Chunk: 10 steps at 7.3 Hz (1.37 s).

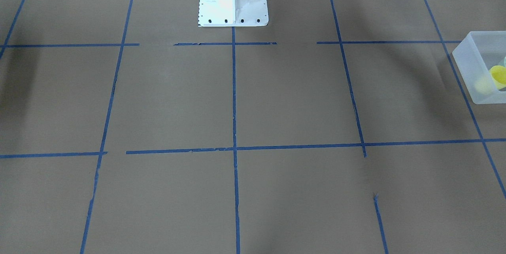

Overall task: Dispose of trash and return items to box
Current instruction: 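Place the pale green bowl into the clear box beside the yellow cup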

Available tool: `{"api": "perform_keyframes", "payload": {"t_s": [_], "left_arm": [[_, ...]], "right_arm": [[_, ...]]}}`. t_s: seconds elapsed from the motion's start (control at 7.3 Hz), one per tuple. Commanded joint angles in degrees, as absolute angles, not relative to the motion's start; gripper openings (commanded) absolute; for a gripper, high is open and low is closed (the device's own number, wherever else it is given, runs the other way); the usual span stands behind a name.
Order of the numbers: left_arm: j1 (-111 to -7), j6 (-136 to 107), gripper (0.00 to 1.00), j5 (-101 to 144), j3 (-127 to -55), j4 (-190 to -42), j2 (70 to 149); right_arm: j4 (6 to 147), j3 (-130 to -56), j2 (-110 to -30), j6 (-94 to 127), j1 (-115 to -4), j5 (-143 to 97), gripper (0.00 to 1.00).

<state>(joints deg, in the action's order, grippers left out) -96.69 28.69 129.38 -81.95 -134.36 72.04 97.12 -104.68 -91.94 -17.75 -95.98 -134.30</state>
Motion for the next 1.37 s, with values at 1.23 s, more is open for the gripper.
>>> {"api": "perform_keyframes", "payload": {"t_s": [1.23], "left_arm": [[-89.8, 2.5, 1.0, 138.6, -101.5, -99.3, 75.0]], "right_arm": [[101.2, -105.3, -93.1, -5.5, -89.9, -135.1, 1.0]]}}
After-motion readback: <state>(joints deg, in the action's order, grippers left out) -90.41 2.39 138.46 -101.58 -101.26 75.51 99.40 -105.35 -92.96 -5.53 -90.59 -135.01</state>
